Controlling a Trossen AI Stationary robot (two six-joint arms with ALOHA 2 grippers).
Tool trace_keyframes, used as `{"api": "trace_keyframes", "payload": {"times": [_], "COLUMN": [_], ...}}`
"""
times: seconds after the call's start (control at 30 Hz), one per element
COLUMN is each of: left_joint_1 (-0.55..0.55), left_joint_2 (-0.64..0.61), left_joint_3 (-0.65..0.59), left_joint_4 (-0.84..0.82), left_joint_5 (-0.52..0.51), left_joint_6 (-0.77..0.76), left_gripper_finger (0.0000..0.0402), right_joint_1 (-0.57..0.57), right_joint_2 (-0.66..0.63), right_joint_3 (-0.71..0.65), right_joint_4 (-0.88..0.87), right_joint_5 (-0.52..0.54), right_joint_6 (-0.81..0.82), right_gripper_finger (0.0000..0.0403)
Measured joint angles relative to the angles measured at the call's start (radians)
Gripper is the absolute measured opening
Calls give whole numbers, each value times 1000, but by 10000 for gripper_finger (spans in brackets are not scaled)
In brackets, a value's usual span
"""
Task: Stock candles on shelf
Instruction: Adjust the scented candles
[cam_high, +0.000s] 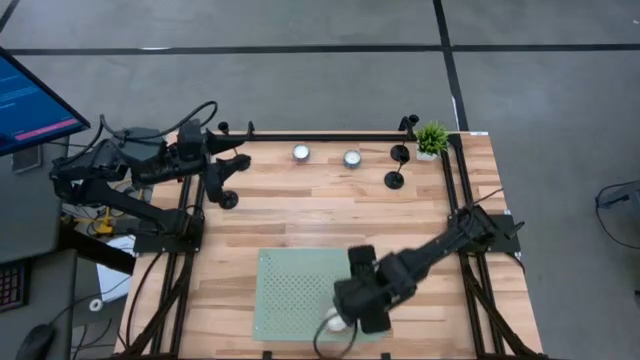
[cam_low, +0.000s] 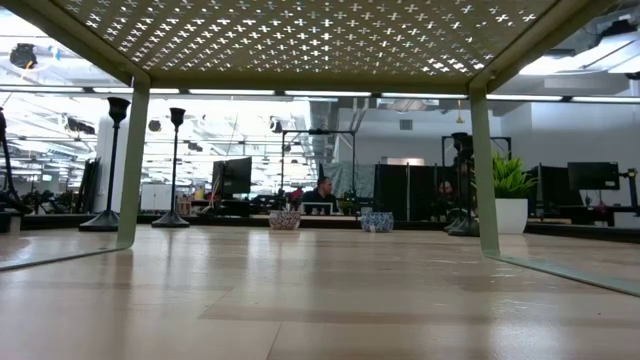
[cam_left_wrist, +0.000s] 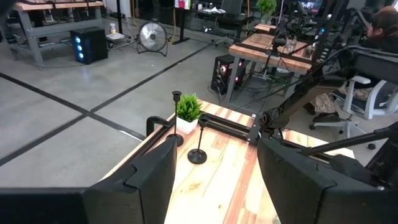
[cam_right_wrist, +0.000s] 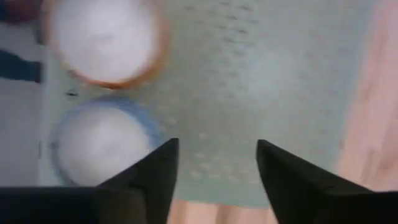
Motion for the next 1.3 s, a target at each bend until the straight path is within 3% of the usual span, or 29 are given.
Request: {"api": "trace_keyframes", "payload": {"times": [0.2, 0.37, 0.87, 1.13, 1.3], "left_joint_1": [0, 0, 0, 0, 0], "left_joint_2": [23, 36, 43, 55, 67], "left_joint_3": [0, 0, 0, 0, 0], "left_joint_4": [2, 2, 4, 2, -1], "left_joint_5": [0, 0, 0, 3, 3], "left_joint_6": [2, 4, 0, -42, -45], "left_gripper_finger": [226, 225, 225, 225, 225], "right_joint_1": [25, 33, 65, 42, 24], "right_joint_2": [-1, -1, -1, -37, -73], "right_joint_3": [-63, -63, -63, -63, -62], "right_joint_4": [34, 37, 28, -2, 133], "right_joint_5": [0, -21, -69, -16, 52], "right_joint_6": [0, -1, 26, 66, -16], "right_gripper_finger": [105, 70, 62, 62, 61]}}
